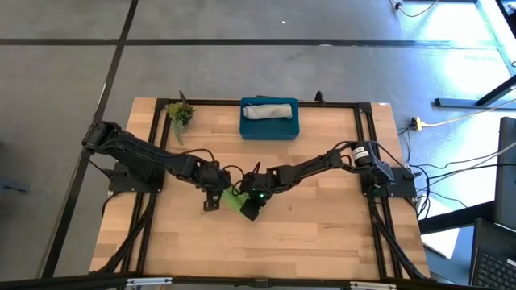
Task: Roll microfiber towels into tight, uniform cylinder then place into a basket
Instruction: Roll the green microfiber cloth
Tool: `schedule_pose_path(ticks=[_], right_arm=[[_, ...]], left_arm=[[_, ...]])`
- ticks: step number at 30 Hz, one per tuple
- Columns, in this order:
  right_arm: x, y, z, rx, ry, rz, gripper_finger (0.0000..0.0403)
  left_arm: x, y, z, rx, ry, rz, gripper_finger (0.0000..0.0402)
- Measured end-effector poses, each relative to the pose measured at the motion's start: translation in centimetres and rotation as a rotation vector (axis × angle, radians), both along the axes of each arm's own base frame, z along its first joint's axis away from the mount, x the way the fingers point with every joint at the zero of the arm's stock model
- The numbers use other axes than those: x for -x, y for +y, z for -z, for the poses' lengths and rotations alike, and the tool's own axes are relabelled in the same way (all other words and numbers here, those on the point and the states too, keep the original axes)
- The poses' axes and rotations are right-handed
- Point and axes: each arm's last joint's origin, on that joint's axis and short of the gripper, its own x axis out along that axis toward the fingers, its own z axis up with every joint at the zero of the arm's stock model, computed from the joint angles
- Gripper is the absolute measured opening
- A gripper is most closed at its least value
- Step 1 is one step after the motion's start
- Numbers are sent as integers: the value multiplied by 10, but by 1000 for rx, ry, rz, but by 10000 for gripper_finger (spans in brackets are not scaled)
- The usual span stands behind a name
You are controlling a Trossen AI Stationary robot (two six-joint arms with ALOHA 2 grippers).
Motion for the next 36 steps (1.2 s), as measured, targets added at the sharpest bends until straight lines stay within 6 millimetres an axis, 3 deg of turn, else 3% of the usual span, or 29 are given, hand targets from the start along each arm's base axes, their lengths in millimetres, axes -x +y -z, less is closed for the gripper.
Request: schedule_pose_path(ticks=[8,17,27,36], right_arm=[[0,1,0,-1,-1,-2,17],[0,1,0,-1,-3,-3,17],[0,1,0,-2,-4,-6,17],[0,2,0,-8,-7,-12,17]], left_arm=[[-10,-1,23,-18,59,31,0],[-8,3,9,-77,-12,8,0],[-14,6,6,-140,-89,1,0],[-20,14,15,-177,-102,-14,0]])
